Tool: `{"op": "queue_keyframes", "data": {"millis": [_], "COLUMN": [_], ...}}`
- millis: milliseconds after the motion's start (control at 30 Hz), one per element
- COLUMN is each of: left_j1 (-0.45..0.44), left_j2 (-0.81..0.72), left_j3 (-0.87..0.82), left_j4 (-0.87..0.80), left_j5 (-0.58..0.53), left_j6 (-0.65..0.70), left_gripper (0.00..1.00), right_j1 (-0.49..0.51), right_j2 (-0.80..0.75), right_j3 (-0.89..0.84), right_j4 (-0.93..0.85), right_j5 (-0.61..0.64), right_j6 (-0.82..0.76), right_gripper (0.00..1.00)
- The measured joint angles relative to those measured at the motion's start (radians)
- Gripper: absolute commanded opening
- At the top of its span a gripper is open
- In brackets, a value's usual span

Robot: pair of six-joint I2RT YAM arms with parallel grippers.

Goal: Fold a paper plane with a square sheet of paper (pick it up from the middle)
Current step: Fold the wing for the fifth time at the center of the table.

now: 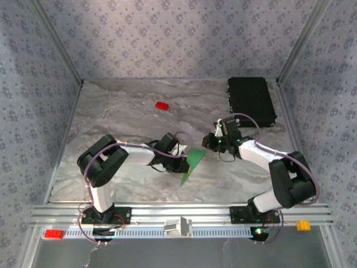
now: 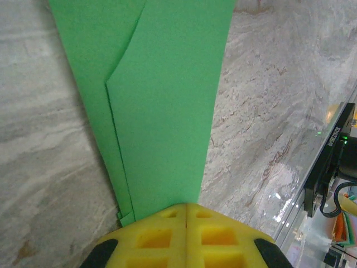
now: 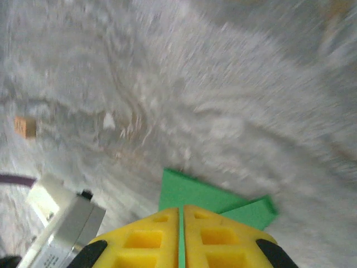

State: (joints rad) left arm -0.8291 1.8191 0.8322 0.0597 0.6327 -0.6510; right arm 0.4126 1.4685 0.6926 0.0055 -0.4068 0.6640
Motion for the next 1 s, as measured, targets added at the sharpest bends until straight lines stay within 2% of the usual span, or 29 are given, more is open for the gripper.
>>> {"op": "queue_keyframes", "data": {"millis": [133,267,500,700,1000], "left_j1": [0.0,0.0,0.0,-0.002,-0.028], "left_j2": [-0.006,-0.012,-0.044,-0.043,0.081], "left_j3": [0.0,0.0,0.017,0.136,0.216], "left_j4": [-0.013,-0.036,-0.112,-0.142,-0.137], "left_j5": [-0.001,-0.001,-0.023,-0.019,-0.021], "left_j6": [-0.001,-0.001,-0.017,-0.031,-0.043], "left_gripper": [0.0,0.0,0.01,0.02,0.02], "right_j1": [0.048,0.052,0.042,0.04,0.04], "right_j2": [0.084,0.136,0.143,0.142,0.142], "right_j3": [0.0,-0.002,-0.046,-0.065,-0.074], "right_j4": [0.006,0.008,0.064,0.106,0.129], "right_j5": [-0.038,-0.031,-0.026,-0.03,-0.029], "right_j6": [0.0,0.0,0.019,0.039,0.054], "right_gripper": [0.1,0.09,0.08,0.08,0.08]}}
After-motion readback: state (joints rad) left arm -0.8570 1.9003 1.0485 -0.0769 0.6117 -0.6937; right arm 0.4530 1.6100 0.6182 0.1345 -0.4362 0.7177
